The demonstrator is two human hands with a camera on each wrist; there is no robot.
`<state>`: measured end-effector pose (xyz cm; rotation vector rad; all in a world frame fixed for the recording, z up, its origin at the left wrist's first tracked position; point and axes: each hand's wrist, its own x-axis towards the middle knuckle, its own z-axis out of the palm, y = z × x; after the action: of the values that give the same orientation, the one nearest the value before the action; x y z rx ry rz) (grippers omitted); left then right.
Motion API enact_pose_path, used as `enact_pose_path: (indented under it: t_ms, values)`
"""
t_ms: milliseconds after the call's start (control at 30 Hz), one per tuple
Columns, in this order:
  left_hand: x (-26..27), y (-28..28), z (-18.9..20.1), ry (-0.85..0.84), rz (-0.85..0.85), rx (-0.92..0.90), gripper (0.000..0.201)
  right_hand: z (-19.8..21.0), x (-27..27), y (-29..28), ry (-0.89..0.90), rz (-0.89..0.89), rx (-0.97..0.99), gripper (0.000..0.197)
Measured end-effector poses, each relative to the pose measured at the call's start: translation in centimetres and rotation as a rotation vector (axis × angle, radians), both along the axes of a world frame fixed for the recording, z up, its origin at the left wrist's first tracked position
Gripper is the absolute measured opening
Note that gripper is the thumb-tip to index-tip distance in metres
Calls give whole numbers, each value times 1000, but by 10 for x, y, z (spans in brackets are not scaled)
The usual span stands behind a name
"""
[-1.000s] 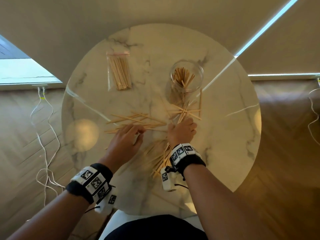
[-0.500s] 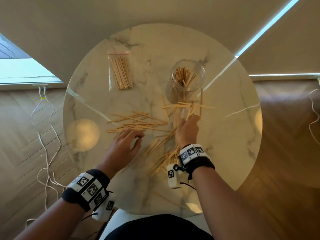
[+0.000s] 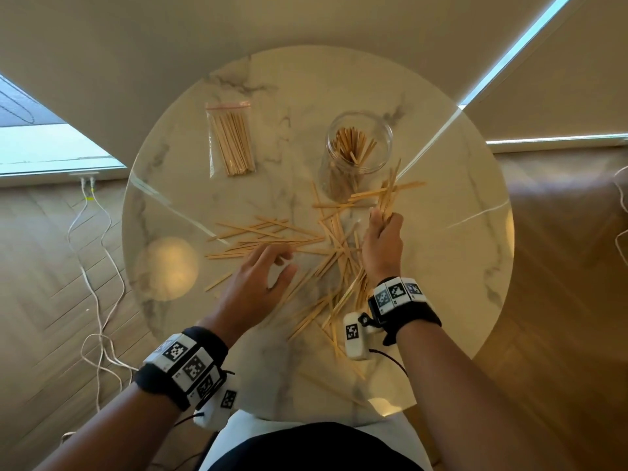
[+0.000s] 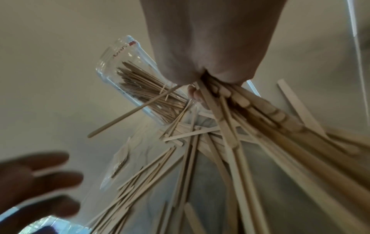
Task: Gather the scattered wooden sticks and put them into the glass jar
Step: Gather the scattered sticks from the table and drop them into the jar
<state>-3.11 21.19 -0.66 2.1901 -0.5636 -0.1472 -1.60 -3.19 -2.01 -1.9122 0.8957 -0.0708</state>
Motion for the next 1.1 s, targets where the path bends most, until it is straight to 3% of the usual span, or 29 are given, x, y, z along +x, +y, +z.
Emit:
enact_pose_path:
  t_ms: [100, 267, 467, 600, 767, 867, 967, 1100]
  values:
    - [7, -22, 10, 20, -58, -96, 44, 1, -2, -2, -1, 25, 32, 38]
    - [14, -58, 6, -146, -109, -195, 13, 9, 1, -9, 19, 38, 141, 44]
    - [-9, -66, -4, -3, -58, -169, 17, 20, 15, -20, -111, -314, 629, 19]
    - [-19, -78, -4, 78, -21, -162, 18, 8, 15, -14, -48, -317, 753, 36]
    - [-15, -79, 4, 84, -64, -110, 19, 2, 12, -10, -12, -370, 948, 30]
    - [-4, -72, 9, 29, -13, -68, 17, 8, 7, -17, 43, -287, 885, 35]
    - [14, -76, 12, -26, 69, -73, 13, 12, -5, -25, 65, -90, 775, 44]
    - [40, -107, 7, -23, 113, -21, 28, 19, -19, -37, 97, 24, 729, 44]
